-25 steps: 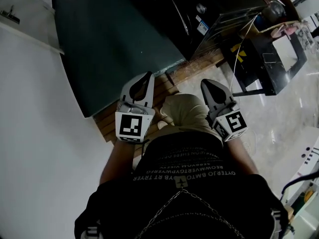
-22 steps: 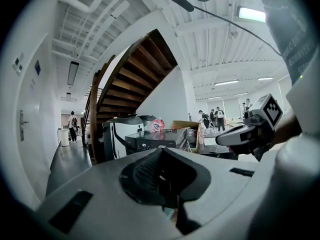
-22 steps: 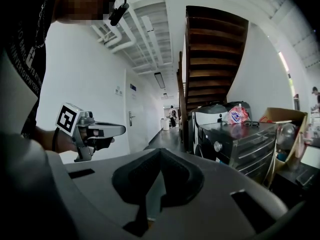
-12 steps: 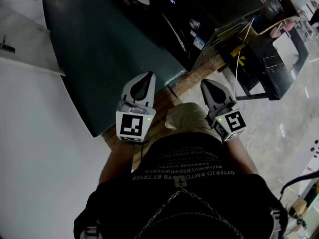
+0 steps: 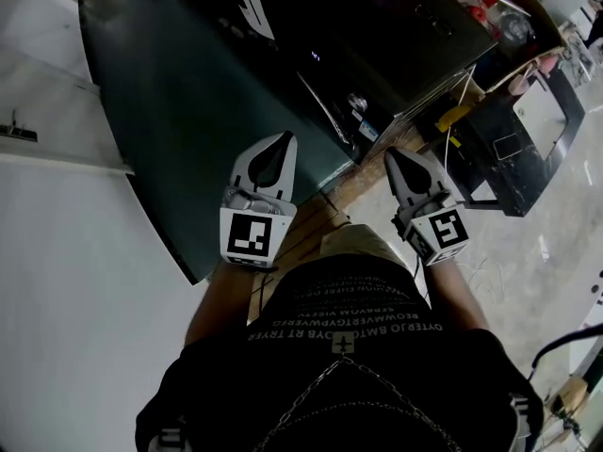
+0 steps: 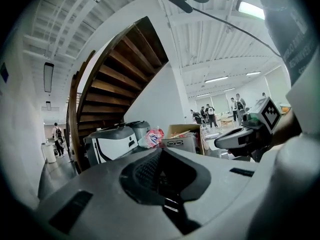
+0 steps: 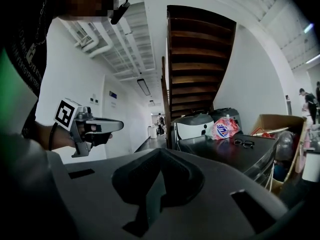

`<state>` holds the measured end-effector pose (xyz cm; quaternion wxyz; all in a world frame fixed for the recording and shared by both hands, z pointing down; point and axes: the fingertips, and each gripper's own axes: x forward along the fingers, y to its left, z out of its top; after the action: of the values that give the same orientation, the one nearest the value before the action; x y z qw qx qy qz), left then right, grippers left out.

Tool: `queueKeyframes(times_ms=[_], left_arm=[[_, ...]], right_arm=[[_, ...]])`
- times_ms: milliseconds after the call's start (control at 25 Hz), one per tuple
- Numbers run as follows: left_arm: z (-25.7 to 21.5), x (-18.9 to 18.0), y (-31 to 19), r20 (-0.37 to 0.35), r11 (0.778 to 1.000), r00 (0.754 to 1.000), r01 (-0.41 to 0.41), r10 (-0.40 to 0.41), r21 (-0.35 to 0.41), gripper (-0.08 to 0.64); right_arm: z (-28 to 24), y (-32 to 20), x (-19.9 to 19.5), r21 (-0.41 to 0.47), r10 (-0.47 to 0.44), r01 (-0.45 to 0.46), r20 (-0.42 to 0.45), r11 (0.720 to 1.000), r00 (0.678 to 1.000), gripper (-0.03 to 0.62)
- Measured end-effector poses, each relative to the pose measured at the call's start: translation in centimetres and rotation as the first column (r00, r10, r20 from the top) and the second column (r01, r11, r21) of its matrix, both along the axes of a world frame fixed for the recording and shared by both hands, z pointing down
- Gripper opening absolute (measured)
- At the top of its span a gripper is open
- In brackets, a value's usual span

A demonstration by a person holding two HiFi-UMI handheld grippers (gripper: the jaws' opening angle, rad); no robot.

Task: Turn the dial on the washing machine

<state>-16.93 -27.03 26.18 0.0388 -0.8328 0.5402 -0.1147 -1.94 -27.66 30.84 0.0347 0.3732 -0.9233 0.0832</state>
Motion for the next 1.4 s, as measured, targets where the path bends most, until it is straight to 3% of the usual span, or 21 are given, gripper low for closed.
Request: queueKeyframes(times_ms=[320,800,1080,1400], left_arm=[[-1.6,-1.6,-2.0,0.025,0.998,0.999,0.032,-0.03,-0.056,0.006],[-1.5,-3.8,-4.6,0.01,0.993,1.0,-0.015,0.016,-0.115,0.005],[-1.1,-7.5,-9.5,0.001,0.989,0.994,-0.109,0.109,-0.096,0.006],[-0.5,-12.6,-16.4,-0.048,0.967,0.97,-0.24,0.236,-0.088,0.006]], right_arm=[[-2.0,-3.6,-1.0,-0.004,-0.019,0.019,0.022,1.0,1.0,-0.003],[-0.7,-5.8,-3.3,-0.065,0.038,-0.037,0.007,0.997,0.999,-0.003],[0.3,-8.9,-5.8,-0.096,0.15,-0.152,-0.028,0.984,0.988,-0.003],[1.1,-12.7,-10.4,-0.123,0.279,-0.29,-0.102,0.949,0.955,-0.003]])
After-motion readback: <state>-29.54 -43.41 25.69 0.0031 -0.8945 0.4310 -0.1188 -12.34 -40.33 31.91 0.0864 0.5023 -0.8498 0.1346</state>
